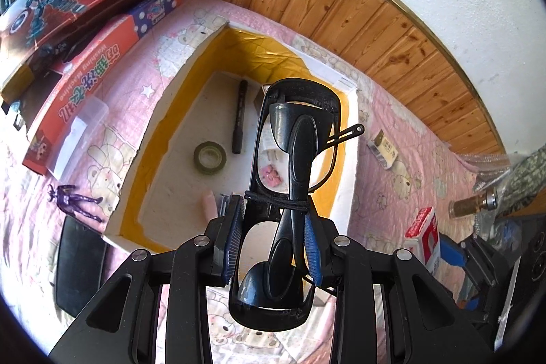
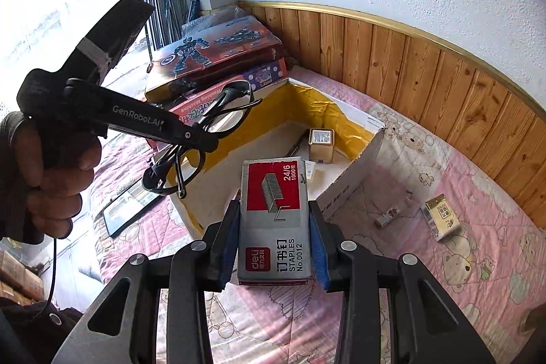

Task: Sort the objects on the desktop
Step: 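Carry the black glasses and red staples box over into the white box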

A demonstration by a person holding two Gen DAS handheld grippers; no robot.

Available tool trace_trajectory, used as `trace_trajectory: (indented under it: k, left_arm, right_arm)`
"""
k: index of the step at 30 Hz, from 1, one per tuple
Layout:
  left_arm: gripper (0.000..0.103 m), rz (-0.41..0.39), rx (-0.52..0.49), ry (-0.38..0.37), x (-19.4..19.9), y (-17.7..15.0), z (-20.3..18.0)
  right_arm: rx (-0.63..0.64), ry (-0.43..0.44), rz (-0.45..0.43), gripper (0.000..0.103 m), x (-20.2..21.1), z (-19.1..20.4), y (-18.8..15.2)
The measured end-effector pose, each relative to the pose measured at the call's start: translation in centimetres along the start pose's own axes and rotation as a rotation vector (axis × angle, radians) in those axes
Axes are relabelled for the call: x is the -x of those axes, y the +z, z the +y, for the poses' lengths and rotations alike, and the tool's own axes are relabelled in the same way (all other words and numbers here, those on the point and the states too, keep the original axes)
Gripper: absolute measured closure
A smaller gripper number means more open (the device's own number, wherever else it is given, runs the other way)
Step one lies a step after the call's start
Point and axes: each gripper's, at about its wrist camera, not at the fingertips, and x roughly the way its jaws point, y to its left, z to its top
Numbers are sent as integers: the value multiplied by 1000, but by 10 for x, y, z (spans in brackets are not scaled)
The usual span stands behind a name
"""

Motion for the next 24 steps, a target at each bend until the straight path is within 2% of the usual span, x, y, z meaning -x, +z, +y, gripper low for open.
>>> trace_trajectory:
  k: [10,24]
  left_arm:
    - [70,11,11,50,-27,46,10]
    - [70,71,-132,164,-84,89,5]
  right_arm:
    - [48,45,46,64,-31,10,5]
    - [108,82,110,64,-71,20,8]
